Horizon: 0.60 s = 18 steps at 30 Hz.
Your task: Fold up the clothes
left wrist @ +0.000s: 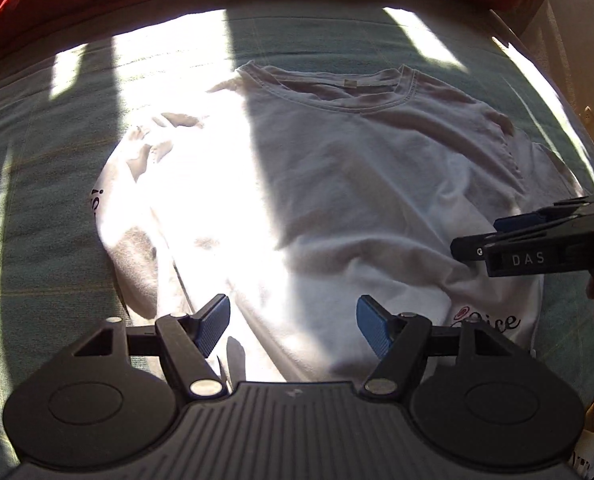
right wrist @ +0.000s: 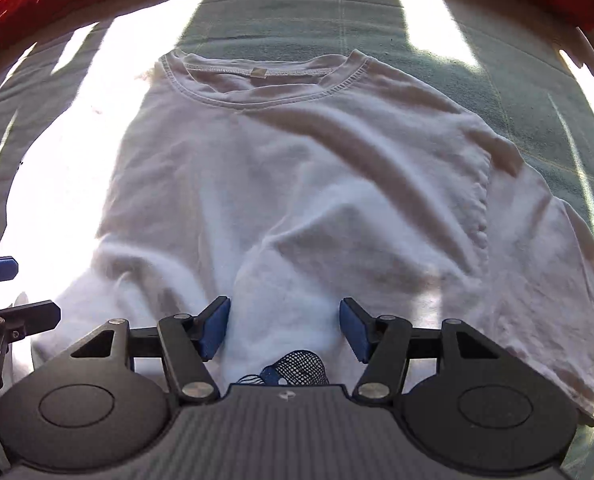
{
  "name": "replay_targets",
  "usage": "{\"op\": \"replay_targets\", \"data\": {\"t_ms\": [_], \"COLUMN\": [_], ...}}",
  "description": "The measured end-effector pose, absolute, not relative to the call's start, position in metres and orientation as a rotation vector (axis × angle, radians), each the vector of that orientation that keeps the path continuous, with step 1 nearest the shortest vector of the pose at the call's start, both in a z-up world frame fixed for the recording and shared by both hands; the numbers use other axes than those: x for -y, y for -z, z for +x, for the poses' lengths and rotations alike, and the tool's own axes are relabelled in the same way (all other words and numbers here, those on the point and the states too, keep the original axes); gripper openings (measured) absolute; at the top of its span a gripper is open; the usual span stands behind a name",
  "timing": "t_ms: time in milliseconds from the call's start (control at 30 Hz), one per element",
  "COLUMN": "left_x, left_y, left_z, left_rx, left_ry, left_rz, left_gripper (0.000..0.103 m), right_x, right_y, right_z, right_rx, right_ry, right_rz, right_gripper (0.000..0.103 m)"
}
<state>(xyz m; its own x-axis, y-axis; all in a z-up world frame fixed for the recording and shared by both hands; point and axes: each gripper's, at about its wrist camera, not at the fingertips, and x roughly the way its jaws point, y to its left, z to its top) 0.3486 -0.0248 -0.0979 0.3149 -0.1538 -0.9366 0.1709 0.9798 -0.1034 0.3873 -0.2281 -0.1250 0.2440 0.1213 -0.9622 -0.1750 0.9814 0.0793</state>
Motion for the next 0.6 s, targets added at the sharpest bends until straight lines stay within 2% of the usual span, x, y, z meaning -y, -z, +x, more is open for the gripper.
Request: {"op": "replay_targets", "data": {"t_ms": [100,267,333,600], "left_x": [0.021,0.007,-0.001,-0.035], "left_y": [0.095,0.087,0.087,0.080], "left_z": [0.343,0.318,0.309,0.280], "left_rx": [-1.231,-1.164,-1.148,-1.191], "left_ry": [0.217,0.228,0.215,0.095], "left_rz": [-0.014,-0.089,-0.095,-0.109], "left_gripper": [0.070,0.070,0.074,0.073], "right_x": [0.239,0.252,0.251,0.250], "right_y": [0.125,0.106,0.097,0.078], "right_z": [0.378,0.360,0.352,0.328], "right_rx": [-1.329,-1.292,-1.263,-1.209], "right_ry": [-0.209,-0.262,-0.292,-0.379], "right_rz": [-0.019,0.003,-0.012,-0.066], "right_gripper": [0.068,0.068,0.068,0.068]}}
